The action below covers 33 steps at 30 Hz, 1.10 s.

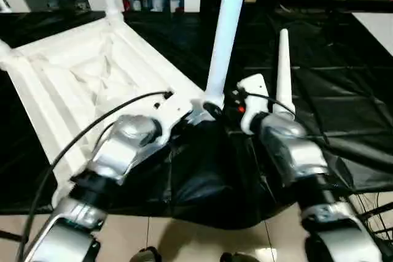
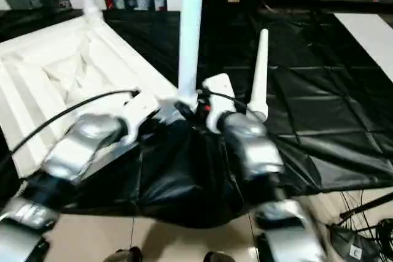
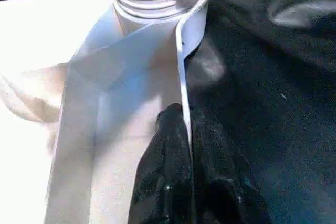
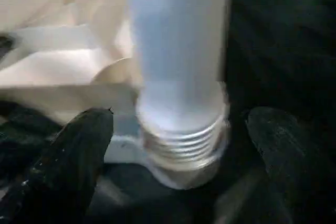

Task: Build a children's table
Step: Rotate leg to tighten

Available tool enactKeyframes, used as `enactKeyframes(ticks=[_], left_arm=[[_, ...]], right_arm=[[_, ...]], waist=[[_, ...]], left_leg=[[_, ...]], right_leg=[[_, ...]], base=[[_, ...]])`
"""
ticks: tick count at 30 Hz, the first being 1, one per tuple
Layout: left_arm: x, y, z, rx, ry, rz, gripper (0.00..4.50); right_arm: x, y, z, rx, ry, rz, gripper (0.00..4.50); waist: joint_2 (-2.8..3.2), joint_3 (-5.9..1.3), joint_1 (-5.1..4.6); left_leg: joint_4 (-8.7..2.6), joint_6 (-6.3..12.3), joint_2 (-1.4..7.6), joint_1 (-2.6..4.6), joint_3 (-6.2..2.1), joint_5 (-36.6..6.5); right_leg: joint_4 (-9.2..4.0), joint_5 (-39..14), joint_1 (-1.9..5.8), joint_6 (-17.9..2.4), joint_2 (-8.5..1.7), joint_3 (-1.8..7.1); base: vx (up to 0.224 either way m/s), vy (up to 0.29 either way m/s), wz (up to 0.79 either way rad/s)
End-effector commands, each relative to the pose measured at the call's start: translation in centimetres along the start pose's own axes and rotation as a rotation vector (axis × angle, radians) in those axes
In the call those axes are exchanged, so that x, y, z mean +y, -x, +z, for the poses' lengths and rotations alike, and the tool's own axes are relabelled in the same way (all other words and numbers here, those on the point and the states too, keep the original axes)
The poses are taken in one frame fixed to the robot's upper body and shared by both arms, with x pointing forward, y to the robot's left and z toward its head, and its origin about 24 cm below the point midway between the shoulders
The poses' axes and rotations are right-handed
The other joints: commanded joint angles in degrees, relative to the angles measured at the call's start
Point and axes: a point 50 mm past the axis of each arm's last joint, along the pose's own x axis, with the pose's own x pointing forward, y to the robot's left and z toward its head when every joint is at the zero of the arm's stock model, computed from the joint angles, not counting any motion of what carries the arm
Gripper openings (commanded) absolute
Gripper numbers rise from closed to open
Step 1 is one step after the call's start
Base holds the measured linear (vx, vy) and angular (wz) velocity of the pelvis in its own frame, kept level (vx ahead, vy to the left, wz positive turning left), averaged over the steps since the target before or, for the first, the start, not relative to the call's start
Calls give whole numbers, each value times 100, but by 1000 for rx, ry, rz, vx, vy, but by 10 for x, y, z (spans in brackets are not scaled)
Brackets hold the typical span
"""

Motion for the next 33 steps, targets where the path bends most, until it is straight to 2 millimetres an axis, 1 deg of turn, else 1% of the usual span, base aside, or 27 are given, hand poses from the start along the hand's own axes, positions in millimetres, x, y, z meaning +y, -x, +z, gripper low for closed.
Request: enactKeyframes(ticks=[1,2,3,4,5,6,7,8,9,10,11,12,14,15,17,20,22,25,27,28,30,31,33], left_arm=[[-8,1,-17,13,11,-67,0],[-8,2,-18,11,9,-73,0],[-8,6,-18,-4,-9,-98,0],[-8,7,-18,-7,-12,-103,0],[-8,10,-17,-25,-36,-119,0],[-11,13,-14,-71,-69,-158,0],[-16,18,-9,-129,-96,-227,0],[-16,18,-9,-129,-96,-227,0],[-19,22,-8,-132,-103,-264,0],[-20,23,-8,-129,-108,-275,0],[-21,24,-9,-122,-114,-287,0],[-21,25,-10,-115,-119,-299,0],[-20,25,-13,-105,-122,-306,0],[-20,25,-13,-105,-121,-306,0],[-19,25,-14,-103,-121,-305,0],[-18,24,-16,-106,-120,-306,0],[-16,24,-16,-104,-119,-308,0],[-16,24,-16,-102,-122,-310,0],[-15,24,-16,-101,-122,-311,0],[-15,24,-16,-101,-123,-311,0],[-15,24,-17,-98,-125,-313,0],[-15,23,-17,-97,-126,-313,0],[-15,23,-17,-95,-127,-312,0]], right_arm=[[8,7,2,-12,31,135,447],[9,8,2,-12,35,158,447],[10,12,1,-7,52,204,447],[10,13,1,-6,55,212,447],[10,15,0,-2,63,241,447],[10,17,1,-1,86,259,447],[8,18,1,0,110,260,447],[8,18,1,0,110,260,447],[5,18,2,6,115,255,447],[4,18,2,10,121,254,447],[4,19,2,15,132,261,447],[4,19,2,19,141,272,447],[5,19,0,29,155,289,447],[5,19,0,33,161,295,447],[6,19,-1,37,166,303,447],[9,19,-3,38,177,338,447],[9,18,-5,38,183,348,447],[6,14,-4,25,168,329,447],[6,12,-3,19,167,328,420],[6,12,-3,18,168,329,420],[6,10,-5,23,175,335,400],[6,9,-6,27,178,337,400],[7,7,-7,25,181,342,371]], waist=[[-19,-444,43],[-23,-436,32],[-26,-432,35],[-23,-433,34],[-16,-422,33],[-27,-432,35],[-33,-436,32],[-29,-444,37],[-20,-451,41],[-25,-452,42],[-5,-469,71],[6,-471,98],[5,-486,127],[-5,-481,127],[-12,-483,125],[-21,-480,132],[-8,-479,135],[-5,-475,122],[0,-477,124],[1,-480,125],[-7,-484,124],[-5,-485,127],[-10,-486,122]], left_leg=[[-210,573,151,75,20,-598],[-215,546,148,73,22,-653],[-219,487,150,86,21,-765],[-220,462,154,84,21,-797],[-225,410,159,83,21,-842],[-220,379,163,79,10,-863],[-215,361,162,80,15,-840],[-206,357,162,86,22,-796],[-198,391,160,105,33,-691],[-193,411,160,98,33,-631],[-177,453,163,122,47,-551],[-168,493,167,120,50,-463],[-151,535,163,122,55,-376],[-148,542,157,105,55,-359],[-140,540,148,95,55,-390],[-135,501,144,91,57,-540],[-140,459,154,95,54,-608],[-137,388,149,97,52,-685],[-136,368,151,95,50,-711],[-136,367,152,94,48,-707],[-129,376,152,95,50,-705],[-126,388,152,96,50,-679],[-123,413,150,94,51,-641]], right_leg=[[-284,487,370,-1562,-253,194],[-292,370,355,-1555,-253,199],[-309,114,338,-1543,-252,196],[-310,32,339,-1533,-255,198],[-319,-101,324,-1505,-258,205],[-314,-168,323,-1495,-265,201],[-310,-163,316,-1490,-263,205],[-294,-104,316,-1501,-265,209],[-279,44,301,-1546,-246,213],[-263,132,306,-1567,-242,212],[-246,278,288,-1616,-236,212],[-224,434,286,-1651,-227,207],[-195,651,292,-1675,-217,203],[-189,687,302,-1664,-217,199],[-186,678,312,-1649,-220,199],[-207,423,316,-1609,-238,205],[-211,279,310,-1589,-245,206],[-213,158,299,-1609,-233,204],[-210,147,306,-1602,-235,206],[-206,161,308,-1603,-236,205],[-200,159,304,-1615,-241,204],[-199,186,304,-1619,-237,204],[-190,247,302,-1651,-234,201]], base=[[0,0,0],[0,0,0],[0,0,0],[0,0,0],[0,0,0],[0,0,0],[0,0,0],[0,0,0],[0,0,0],[0,0,0],[0,0,0],[0,0,0],[0,0,0],[0,0,0],[0,0,0],[0,0,0],[0,0,0],[0,0,0],[0,0,0],[0,0,0],[0,0,0],[0,0,0],[0,0,0]])
